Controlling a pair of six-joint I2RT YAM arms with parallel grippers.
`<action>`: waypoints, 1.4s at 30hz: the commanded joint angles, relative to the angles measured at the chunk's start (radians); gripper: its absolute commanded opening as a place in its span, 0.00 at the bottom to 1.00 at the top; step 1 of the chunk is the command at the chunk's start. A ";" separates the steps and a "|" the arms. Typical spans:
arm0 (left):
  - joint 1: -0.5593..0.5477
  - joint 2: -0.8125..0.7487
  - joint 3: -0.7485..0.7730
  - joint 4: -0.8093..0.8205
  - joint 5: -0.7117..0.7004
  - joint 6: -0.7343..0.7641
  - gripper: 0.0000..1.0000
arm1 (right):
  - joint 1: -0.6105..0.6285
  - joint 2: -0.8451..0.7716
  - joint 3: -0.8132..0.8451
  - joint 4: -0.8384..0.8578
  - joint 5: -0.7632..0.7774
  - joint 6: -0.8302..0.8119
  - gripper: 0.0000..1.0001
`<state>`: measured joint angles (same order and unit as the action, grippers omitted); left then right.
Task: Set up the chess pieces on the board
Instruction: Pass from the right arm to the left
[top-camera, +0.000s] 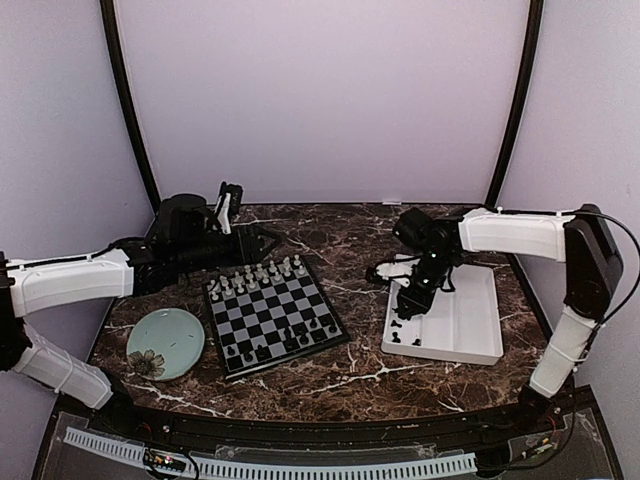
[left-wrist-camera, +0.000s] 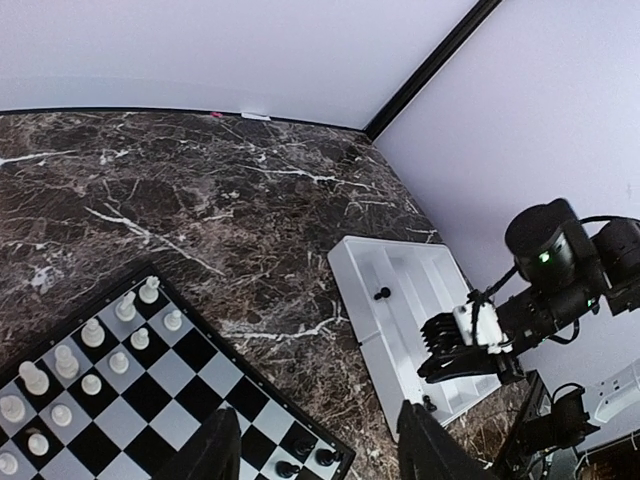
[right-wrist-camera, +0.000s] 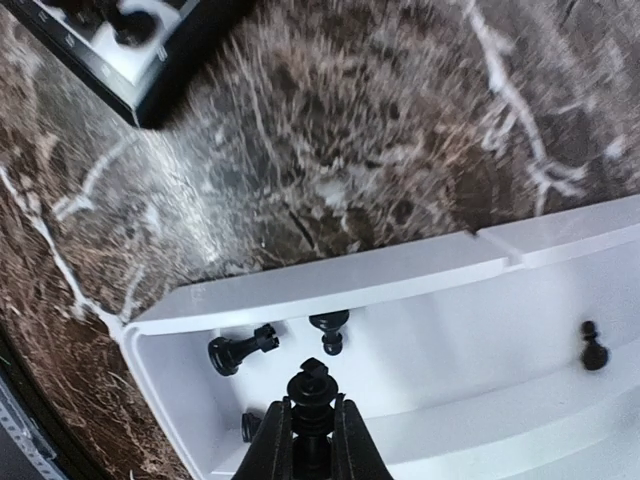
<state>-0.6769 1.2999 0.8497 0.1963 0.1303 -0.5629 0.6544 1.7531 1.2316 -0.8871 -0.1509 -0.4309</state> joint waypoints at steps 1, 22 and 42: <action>-0.007 0.065 0.068 0.084 0.139 -0.011 0.55 | -0.029 -0.105 0.074 -0.009 -0.139 -0.011 0.08; -0.137 0.497 0.422 0.206 0.548 -0.176 0.52 | -0.019 -0.104 0.277 0.089 -0.456 -0.029 0.09; -0.137 0.539 0.441 0.233 0.568 -0.197 0.10 | 0.016 -0.104 0.274 0.085 -0.438 -0.045 0.10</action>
<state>-0.8116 1.8435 1.2766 0.3912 0.6819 -0.7643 0.6548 1.6421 1.4910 -0.8211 -0.5743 -0.4667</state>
